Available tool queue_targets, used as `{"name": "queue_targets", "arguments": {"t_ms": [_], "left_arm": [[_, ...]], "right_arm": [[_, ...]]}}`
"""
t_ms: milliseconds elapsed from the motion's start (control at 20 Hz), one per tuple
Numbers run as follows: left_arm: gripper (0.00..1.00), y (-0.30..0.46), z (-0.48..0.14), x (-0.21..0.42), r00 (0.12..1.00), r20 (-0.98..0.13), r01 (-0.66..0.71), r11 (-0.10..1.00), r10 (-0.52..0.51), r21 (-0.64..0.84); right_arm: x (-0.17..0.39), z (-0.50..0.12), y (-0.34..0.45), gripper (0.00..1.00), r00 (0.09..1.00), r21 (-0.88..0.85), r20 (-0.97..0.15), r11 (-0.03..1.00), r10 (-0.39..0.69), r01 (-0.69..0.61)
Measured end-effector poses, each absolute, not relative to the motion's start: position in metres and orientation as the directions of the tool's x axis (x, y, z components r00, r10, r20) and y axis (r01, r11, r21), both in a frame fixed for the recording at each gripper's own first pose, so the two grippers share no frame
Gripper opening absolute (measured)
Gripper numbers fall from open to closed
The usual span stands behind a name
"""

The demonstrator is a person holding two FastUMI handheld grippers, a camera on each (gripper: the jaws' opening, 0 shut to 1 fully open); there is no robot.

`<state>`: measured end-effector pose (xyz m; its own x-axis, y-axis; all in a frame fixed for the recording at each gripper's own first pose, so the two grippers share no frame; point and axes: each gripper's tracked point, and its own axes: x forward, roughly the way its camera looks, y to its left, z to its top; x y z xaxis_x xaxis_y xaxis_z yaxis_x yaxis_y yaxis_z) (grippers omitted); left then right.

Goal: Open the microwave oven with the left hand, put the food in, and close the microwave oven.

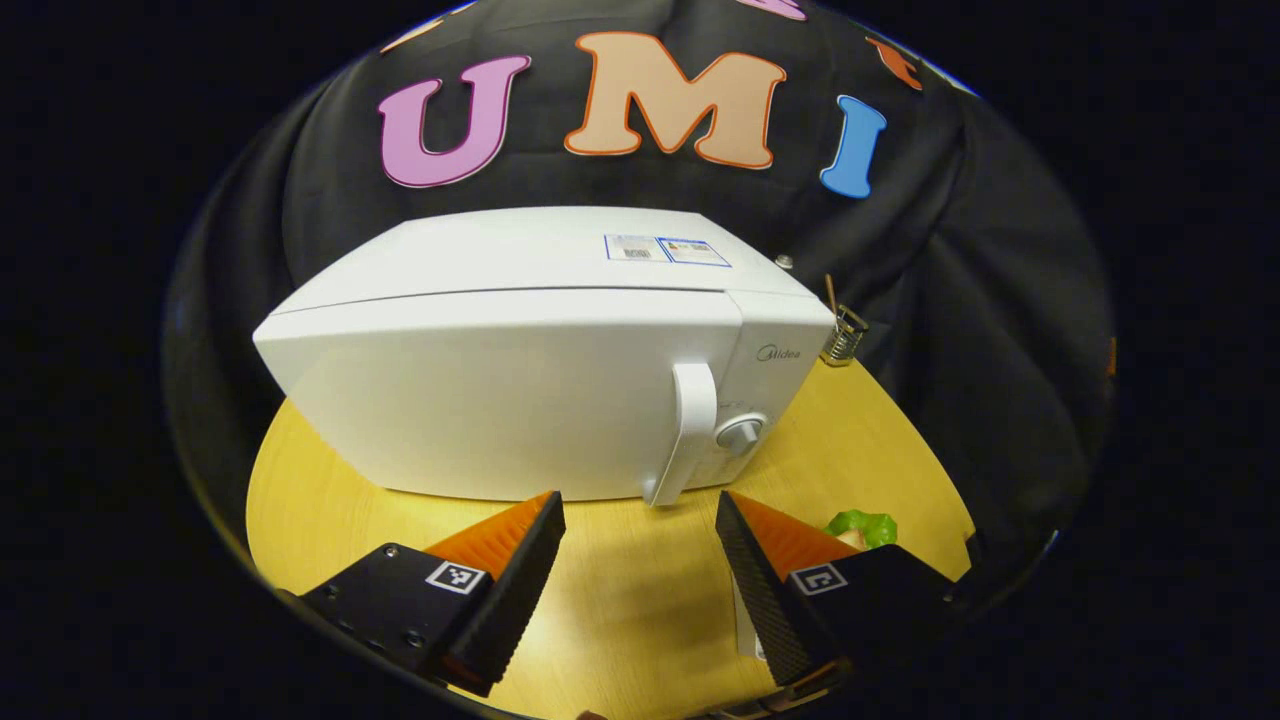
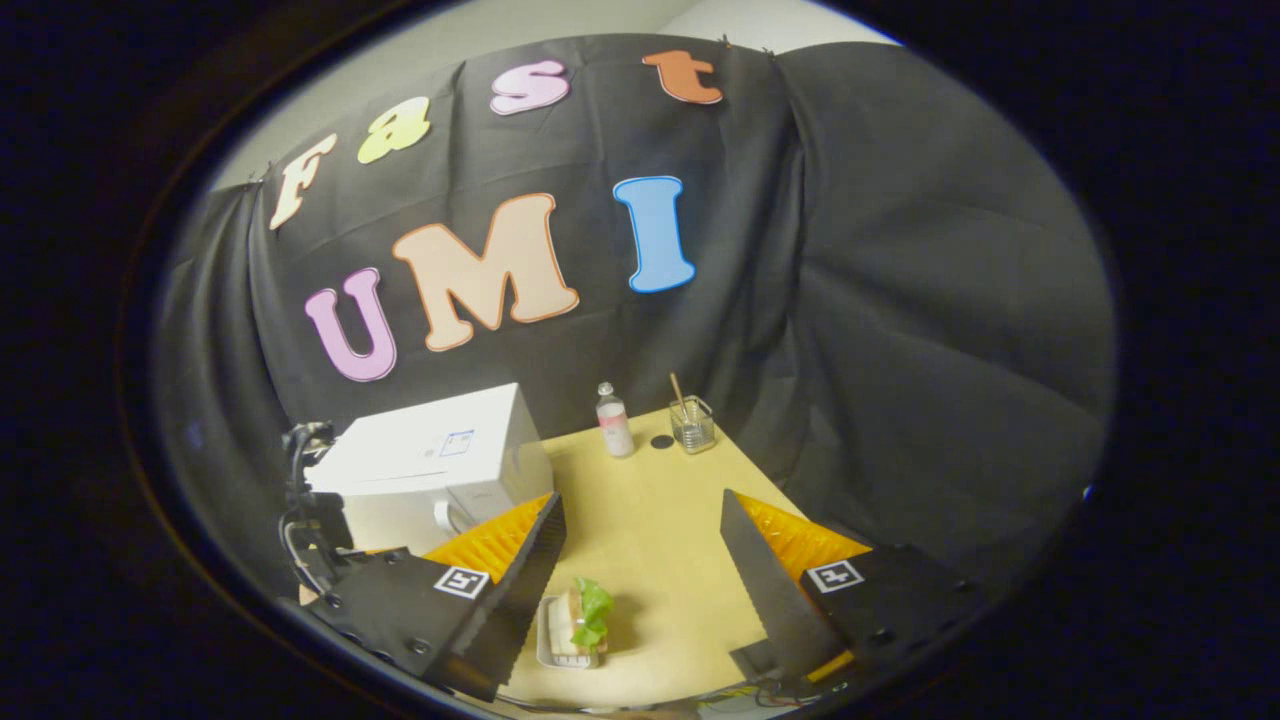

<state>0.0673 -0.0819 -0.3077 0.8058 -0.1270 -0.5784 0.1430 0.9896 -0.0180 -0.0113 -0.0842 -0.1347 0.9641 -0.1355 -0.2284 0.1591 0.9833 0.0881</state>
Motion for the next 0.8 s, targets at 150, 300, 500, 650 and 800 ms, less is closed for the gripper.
{"name": "queue_targets", "arguments": {"t_ms": [150, 300, 500, 650, 800], "left_arm": [[0.9, -0.088, -0.324, 0.078, 0.775, -0.616, 0.144, 0.989, -0.138, -0.041], [0.82, -0.092, -0.331, 0.09, 0.768, -0.624, 0.154, 0.987, -0.144, -0.038], [0.72, -0.094, -0.337, 0.099, 0.763, -0.632, 0.154, 0.988, -0.134, -0.024], [0.65, -0.098, -0.337, 0.109, 0.771, -0.625, 0.149, 0.989, -0.126, -0.015], [0.53, -0.103, -0.339, 0.115, 0.77, -0.627, 0.139, 0.99, -0.116, -0.013]], "right_arm": [[-0.012, -0.137, -0.088, 0.93, 0.963, 0.093, -0.229, 0.982, -0.141, 0.166], [-0.012, -0.142, -0.091, 0.93, 0.961, 0.103, -0.238, 0.98, -0.141, 0.169], [-0.01, -0.15, -0.092, 0.93, 0.956, 0.106, -0.26, 0.98, -0.137, 0.169], [-0.01, -0.153, -0.094, 0.93, 0.955, 0.105, -0.266, 0.98, -0.135, 0.168], [-0.007, -0.155, -0.096, 0.93, 0.954, 0.108, -0.272, 0.981, -0.129, 0.164]]}}
